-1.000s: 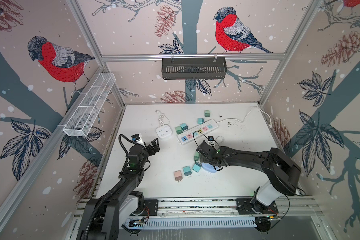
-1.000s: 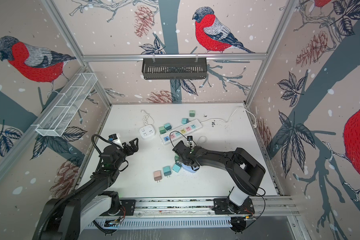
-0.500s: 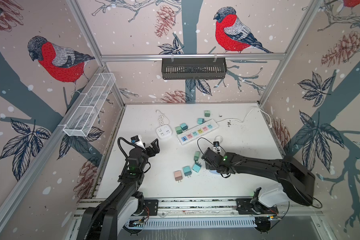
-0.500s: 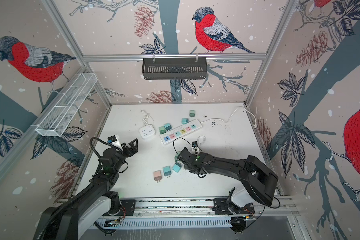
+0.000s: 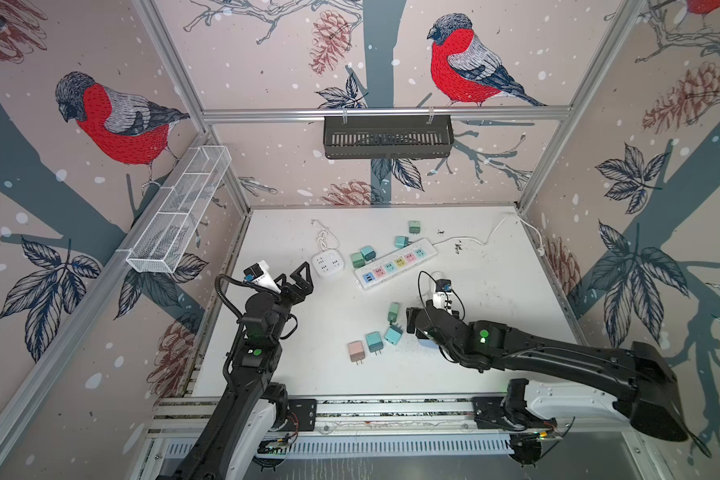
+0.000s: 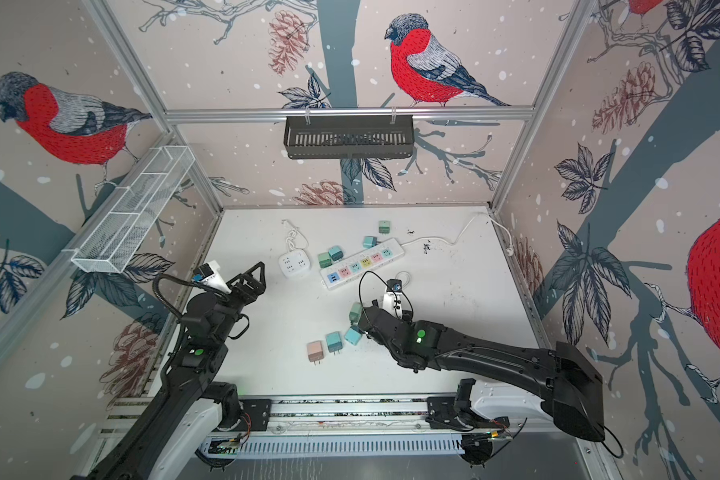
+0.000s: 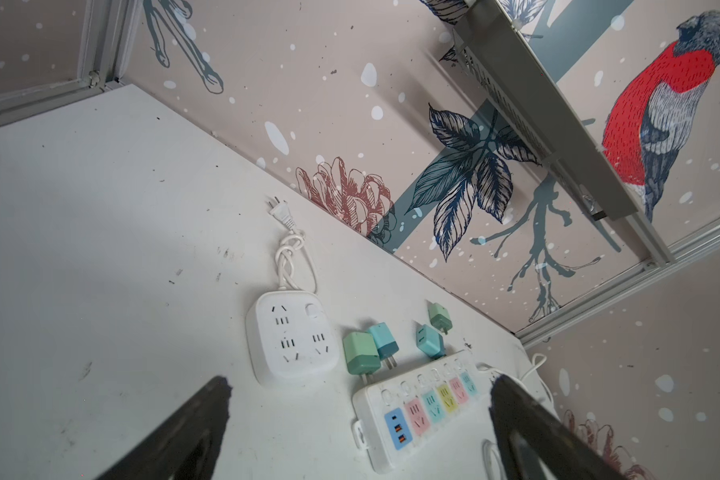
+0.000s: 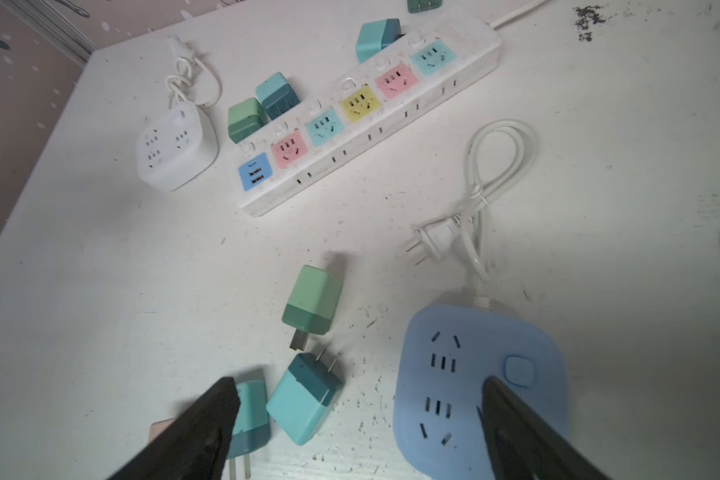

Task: Insert the plug
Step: 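Close the right gripper on the mint USB adapter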

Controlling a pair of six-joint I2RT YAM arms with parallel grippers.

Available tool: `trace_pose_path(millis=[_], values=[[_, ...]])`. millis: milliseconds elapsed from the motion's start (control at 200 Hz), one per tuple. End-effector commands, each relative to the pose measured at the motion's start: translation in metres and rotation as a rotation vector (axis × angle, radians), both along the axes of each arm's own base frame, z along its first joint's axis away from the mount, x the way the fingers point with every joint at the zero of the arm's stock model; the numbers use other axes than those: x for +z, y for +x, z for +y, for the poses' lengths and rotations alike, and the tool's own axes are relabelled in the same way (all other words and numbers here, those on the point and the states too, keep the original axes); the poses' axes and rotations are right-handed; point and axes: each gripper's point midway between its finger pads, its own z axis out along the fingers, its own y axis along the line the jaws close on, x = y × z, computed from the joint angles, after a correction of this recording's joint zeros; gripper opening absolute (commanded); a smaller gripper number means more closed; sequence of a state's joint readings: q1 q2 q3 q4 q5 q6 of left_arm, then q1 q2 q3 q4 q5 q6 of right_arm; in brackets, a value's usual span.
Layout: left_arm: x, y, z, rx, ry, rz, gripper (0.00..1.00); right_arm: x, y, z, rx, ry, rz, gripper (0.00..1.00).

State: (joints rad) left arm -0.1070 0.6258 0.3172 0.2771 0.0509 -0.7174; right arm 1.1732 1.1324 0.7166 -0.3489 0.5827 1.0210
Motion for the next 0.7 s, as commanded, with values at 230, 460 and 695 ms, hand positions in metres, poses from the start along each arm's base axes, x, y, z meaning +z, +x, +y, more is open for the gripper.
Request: trace_pose_path(millis=[230,460,695], values=[[0.025,-0.035,-0.02,-0.124,-0.211,-0.05,0.97,0.006,0.015,0.009,-0.025,0.029,-0.067,0.98],[0.023,-0.039,-0.018,-0.111,-0.281,-0.052,0.97,-0.014,0.024,0.038,0.023,0.021,-0.032,0.82],[0.017,-0.036,-0.014,-0.084,-0.281,-0.056,0.97,-0.04,0.036,0.062,0.049,-0.076,0.034,0.69]])
